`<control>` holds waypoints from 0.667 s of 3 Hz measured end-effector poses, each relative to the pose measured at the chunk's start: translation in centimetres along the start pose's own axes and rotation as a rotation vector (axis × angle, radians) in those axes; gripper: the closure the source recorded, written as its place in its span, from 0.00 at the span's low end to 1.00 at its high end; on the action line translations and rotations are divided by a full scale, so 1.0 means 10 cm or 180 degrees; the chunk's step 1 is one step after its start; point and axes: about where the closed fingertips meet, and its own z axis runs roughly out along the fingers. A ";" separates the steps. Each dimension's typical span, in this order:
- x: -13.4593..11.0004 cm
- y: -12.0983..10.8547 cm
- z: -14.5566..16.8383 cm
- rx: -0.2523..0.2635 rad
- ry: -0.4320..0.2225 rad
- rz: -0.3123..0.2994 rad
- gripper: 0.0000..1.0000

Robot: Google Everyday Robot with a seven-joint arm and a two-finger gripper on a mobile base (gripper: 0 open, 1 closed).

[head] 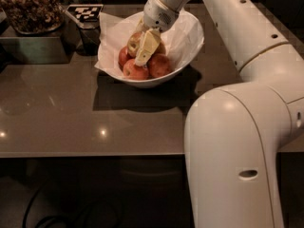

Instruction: Pick apple from white bowl

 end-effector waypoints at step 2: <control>0.00 0.02 -0.01 -0.0014 -0.0058 -0.0013 0.79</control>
Offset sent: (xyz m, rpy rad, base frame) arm -0.0230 -0.0183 0.0031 0.0024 0.0579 0.0506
